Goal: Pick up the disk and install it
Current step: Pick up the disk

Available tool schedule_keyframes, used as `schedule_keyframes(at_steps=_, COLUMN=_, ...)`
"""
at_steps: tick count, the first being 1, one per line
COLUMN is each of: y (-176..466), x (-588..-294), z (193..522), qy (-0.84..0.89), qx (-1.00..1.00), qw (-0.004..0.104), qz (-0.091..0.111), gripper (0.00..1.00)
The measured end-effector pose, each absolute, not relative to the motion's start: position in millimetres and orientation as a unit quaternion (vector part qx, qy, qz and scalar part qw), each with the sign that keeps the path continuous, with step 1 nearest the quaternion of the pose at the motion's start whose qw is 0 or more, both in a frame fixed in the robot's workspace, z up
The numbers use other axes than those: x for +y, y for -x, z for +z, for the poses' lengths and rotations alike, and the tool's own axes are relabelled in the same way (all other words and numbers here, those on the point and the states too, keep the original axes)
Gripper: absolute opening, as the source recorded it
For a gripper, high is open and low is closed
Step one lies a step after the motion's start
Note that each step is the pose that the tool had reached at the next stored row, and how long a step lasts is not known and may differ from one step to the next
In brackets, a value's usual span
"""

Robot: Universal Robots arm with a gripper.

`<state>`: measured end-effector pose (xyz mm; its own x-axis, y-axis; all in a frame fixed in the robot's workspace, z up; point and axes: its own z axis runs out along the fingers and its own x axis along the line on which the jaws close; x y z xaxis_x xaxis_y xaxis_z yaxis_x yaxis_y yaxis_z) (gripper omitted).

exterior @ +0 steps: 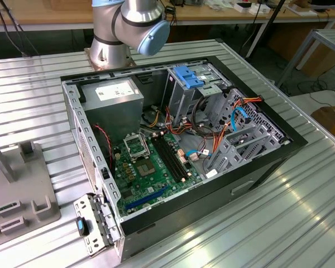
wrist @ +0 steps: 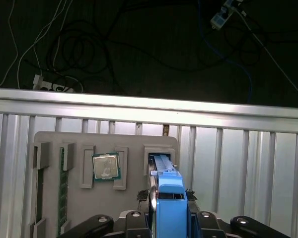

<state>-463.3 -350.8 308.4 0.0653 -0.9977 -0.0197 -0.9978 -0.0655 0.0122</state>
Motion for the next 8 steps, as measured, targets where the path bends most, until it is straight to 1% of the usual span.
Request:
schedule_keyframes(at_steps=4, y=463.3, x=-350.8, z=308.9, qy=0.730, qx=0.683, qw=0.002, qz=0.011, gripper=0.37)
schedule_keyframes(at_steps=6, y=463.3, x=-350.9, z=308.6, qy=0.733, qx=0.680, qw=0.006, qz=0.013, gripper=0.37)
schedule_keyframes(at_steps=8, y=463.3, x=-350.9, z=308.5, qy=0.733, qx=0.680, qw=0.006, qz=0.013, gripper=0.37)
